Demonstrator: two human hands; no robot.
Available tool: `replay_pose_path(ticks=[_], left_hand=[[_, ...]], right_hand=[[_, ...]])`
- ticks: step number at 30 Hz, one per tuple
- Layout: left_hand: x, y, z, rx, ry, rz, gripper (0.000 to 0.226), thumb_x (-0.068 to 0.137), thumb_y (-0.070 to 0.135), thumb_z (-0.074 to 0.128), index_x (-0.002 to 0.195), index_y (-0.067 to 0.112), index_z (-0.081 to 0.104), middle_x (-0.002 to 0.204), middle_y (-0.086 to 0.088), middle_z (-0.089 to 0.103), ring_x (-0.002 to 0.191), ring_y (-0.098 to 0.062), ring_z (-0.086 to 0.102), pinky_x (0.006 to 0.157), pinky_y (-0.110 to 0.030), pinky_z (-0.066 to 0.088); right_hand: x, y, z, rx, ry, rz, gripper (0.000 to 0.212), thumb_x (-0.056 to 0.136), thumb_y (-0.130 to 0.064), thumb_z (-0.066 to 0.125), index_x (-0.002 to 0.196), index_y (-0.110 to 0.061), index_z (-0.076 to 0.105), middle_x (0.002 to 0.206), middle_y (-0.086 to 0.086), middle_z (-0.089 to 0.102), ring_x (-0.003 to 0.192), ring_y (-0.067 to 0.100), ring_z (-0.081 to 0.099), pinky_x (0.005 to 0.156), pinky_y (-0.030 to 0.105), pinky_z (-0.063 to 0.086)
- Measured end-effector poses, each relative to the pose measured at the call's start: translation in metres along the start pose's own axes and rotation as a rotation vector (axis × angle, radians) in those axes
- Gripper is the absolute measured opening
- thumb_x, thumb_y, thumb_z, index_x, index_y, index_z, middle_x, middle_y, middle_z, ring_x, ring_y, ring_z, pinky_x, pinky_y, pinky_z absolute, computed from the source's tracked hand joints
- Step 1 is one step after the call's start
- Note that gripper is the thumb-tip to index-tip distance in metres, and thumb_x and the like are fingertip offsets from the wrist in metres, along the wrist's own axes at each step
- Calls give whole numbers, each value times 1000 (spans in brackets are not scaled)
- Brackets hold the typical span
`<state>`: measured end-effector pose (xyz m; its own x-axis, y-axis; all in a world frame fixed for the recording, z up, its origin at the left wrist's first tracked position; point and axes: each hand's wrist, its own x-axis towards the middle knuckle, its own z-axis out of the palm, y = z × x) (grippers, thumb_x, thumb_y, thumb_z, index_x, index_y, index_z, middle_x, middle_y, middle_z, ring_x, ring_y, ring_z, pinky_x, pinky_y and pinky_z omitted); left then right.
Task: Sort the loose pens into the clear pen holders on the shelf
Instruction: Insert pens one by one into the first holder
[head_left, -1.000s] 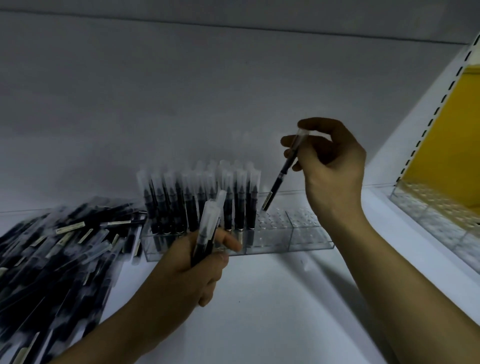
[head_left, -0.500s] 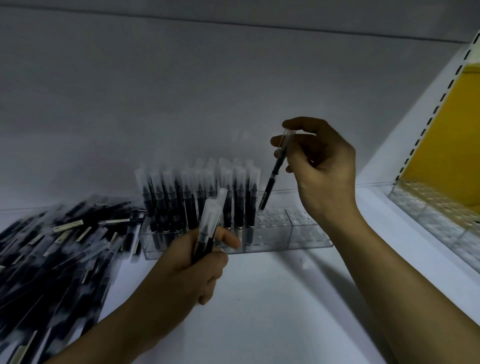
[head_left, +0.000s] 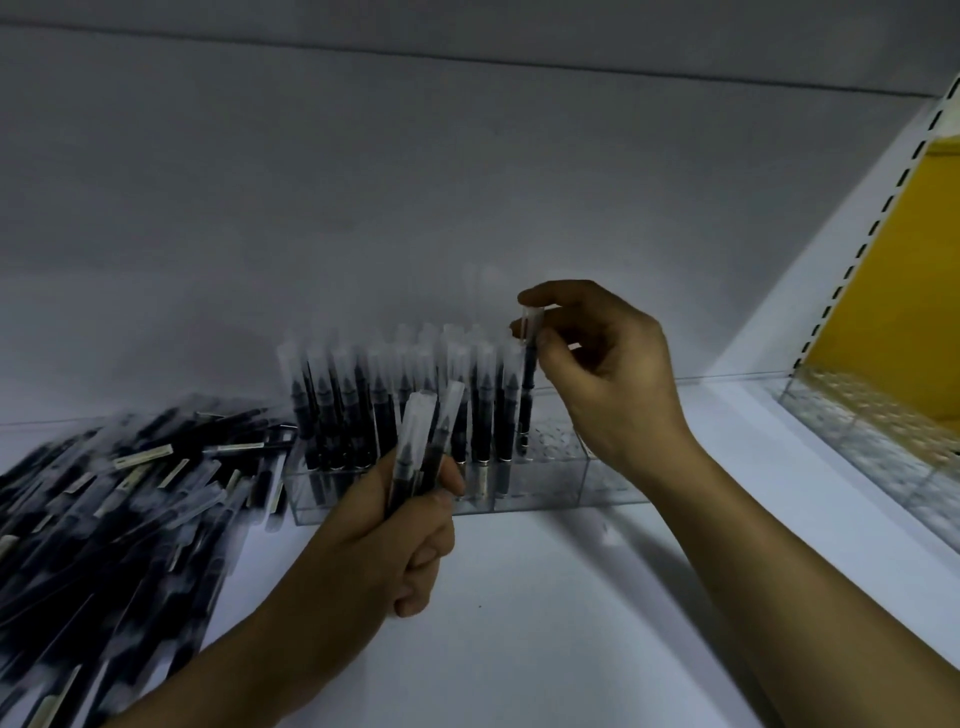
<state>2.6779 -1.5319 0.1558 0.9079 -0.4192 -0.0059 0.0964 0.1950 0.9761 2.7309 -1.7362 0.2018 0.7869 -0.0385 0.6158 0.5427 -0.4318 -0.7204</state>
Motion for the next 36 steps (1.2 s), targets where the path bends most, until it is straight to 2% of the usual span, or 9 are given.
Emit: replay_pose_path(ticks=[4, 8, 12, 17, 20, 24, 30, 32, 36], left_hand=[[0, -2, 1, 37, -13, 50, 18, 82, 29, 50, 82, 22, 67, 59, -5, 42, 38, -12, 31, 39, -26, 27], [1, -3, -2, 34, -27, 71, 20, 83, 29, 50, 82, 22, 69, 60, -7, 44, 36, -12, 32, 38, -27, 30], [0, -2, -1, 70, -16, 104, 22, 85, 30, 48, 85, 23, 69, 62, -7, 47, 39, -15, 38, 42, -29, 34], [0, -1, -2, 141, 0, 207, 24, 89, 30, 47, 96, 29, 70, 66, -8, 57, 51, -22, 51, 53, -30, 44], [0, 0, -1, 178, 20, 257, 25, 91, 28, 47, 99, 31, 70, 66, -9, 58, 53, -21, 52, 56, -27, 47], [-1, 1, 1, 216, 6, 266, 23, 91, 30, 47, 97, 31, 69, 64, -5, 58, 50, -17, 50, 54, -24, 44], [-2, 0, -1, 234, -3, 264, 25, 91, 31, 48, 100, 16, 65, 66, -8, 63, 51, -15, 55, 52, -21, 45], [-1, -1, -1, 225, -18, 241, 27, 92, 32, 45, 101, 19, 67, 69, -12, 66, 56, -20, 62, 57, -27, 50], [0, -2, -3, 154, -18, 166, 30, 89, 39, 43, 101, 35, 70, 81, -16, 72, 75, -33, 72, 68, -41, 57]], right_hand=[[0, 0, 0, -24, 20, 18, 21, 98, -12, 63, 112, -27, 69, 97, -11, 74, 90, 11, 71, 74, 26, 61], [-3, 4, 3, -120, -22, -7, 18, 96, -17, 67, 112, -25, 70, 99, -13, 72, 88, 8, 70, 77, 27, 61], [-4, 3, 5, -185, -10, -76, 29, 94, -12, 65, 120, -27, 67, 107, -16, 69, 95, 3, 66, 76, 16, 57], [-7, -13, 1, -71, 138, -196, 21, 90, -10, 63, 108, -21, 68, 93, -5, 69, 80, 14, 64, 58, 24, 49], [-12, -22, 2, 171, -21, -160, 9, 91, -15, 69, 99, -17, 70, 80, 3, 70, 58, 27, 60, 47, 44, 50], [-17, -23, 9, 286, -236, -62, 18, 87, -19, 74, 105, -15, 74, 86, 1, 76, 50, 46, 55, 40, 53, 47], [-16, -23, 9, 371, -289, 3, 17, 82, -17, 79, 98, -15, 76, 81, 4, 77, 54, 54, 58, 43, 33, 53], [-15, -24, 8, 381, -291, 6, 16, 82, -15, 78, 97, -14, 77, 81, 8, 77, 53, 48, 61, 44, 27, 52], [-10, -25, 0, 475, -184, 48, 14, 89, 0, 69, 100, -7, 75, 85, 11, 78, 44, 14, 55, 42, 18, 41]])
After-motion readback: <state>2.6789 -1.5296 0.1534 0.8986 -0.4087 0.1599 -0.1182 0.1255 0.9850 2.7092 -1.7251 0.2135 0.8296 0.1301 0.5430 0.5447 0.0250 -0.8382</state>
